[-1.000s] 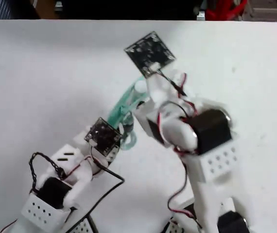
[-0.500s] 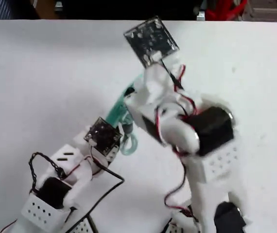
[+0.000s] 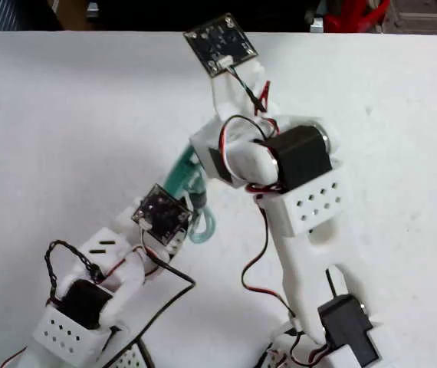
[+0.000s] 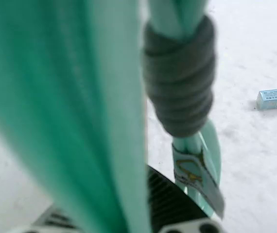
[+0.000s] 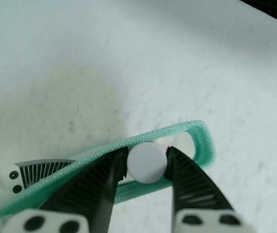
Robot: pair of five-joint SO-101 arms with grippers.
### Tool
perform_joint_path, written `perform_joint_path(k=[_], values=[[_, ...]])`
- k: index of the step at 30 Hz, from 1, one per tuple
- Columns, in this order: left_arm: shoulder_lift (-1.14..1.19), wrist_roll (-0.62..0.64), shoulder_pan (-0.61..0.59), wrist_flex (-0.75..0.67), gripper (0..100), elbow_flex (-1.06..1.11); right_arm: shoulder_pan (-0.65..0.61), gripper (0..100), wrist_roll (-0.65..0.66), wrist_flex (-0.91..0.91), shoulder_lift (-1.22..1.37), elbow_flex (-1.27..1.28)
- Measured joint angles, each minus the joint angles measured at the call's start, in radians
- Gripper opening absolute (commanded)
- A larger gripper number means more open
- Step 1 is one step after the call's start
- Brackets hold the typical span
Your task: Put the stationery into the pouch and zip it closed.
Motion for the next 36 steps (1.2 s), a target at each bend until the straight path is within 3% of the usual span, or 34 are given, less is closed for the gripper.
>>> perform_joint_path(k=[8,14,26,32,34,36], values=[[0.000,0.003,-0.002,-0.002,2,0.000,0.051,1.9,0.103,-0.041,0.009,0.000],[0.000,0.000,-0.002,-0.002,2,0.000,0.058,1.9,0.038,-0.026,-0.041,0.002],[-0.002,0.000,0.000,0.008,2,0.000,-0.052,1.9,-0.138,0.032,-0.064,-0.041],[-0.002,0.003,-0.002,0.006,2,0.000,-0.069,2.3,-0.152,0.035,-0.066,-0.041],[-0.002,-0.002,-0.002,0.006,3,0.000,-0.069,6.1,-0.152,0.035,-0.052,-0.032],[-0.002,-0.003,-0.002,0.006,4,0.000,-0.071,17.2,-0.140,0.026,-0.035,0.005]])
